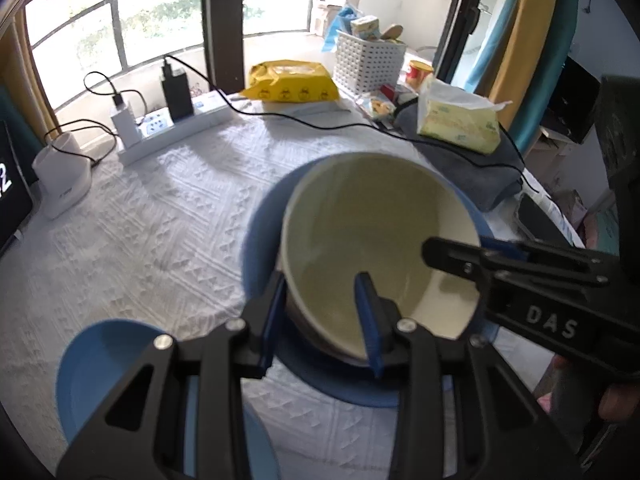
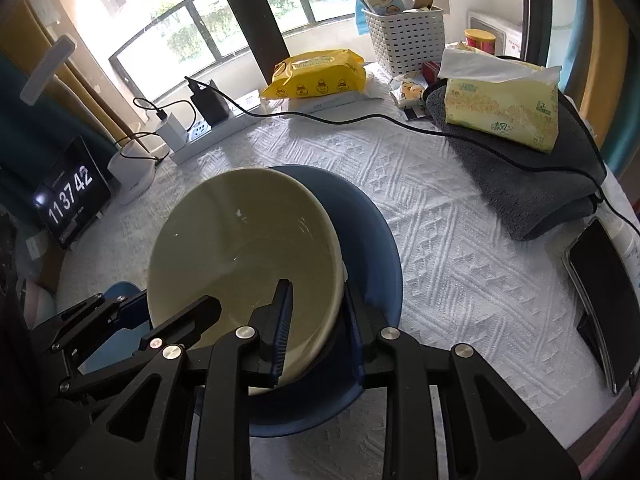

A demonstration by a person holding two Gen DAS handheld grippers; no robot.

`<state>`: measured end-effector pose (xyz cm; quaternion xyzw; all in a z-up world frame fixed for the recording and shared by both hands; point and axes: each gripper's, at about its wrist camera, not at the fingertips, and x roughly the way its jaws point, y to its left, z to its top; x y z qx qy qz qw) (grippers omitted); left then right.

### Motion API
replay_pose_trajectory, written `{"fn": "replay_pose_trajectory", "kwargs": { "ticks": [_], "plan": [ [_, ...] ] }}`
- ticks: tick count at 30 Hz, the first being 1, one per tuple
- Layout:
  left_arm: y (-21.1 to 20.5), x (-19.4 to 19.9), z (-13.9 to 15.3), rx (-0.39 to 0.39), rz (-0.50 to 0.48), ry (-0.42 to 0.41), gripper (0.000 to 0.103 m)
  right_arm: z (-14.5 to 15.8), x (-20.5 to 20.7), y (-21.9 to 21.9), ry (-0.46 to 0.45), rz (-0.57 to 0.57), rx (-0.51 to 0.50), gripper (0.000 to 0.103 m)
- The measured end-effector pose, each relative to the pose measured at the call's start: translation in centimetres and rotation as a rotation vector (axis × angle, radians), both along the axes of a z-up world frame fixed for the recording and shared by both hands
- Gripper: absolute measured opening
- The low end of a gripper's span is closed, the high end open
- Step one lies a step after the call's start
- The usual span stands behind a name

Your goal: Organize plates and bowls

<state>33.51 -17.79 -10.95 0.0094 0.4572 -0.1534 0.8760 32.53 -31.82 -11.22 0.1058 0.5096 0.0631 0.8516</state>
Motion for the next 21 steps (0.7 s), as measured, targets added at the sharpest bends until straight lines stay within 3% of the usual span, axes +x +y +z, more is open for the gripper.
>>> {"fn": "replay_pose_trajectory", "kwargs": {
  "ticks": [7,21],
  "plan": [
    [0.8,0.0,1.0,-0.029,0.005,-0.022,0.038,1.7,-0.6,-0.9,-0.054,-0.024,-0.001,0.033],
    [2.2,0.2,2.5,-0.053,0.038,-0.059,0.041,2.9,-0.8,-2.6,-0.093,-0.058,-0.002,0.034]
  ]
}}
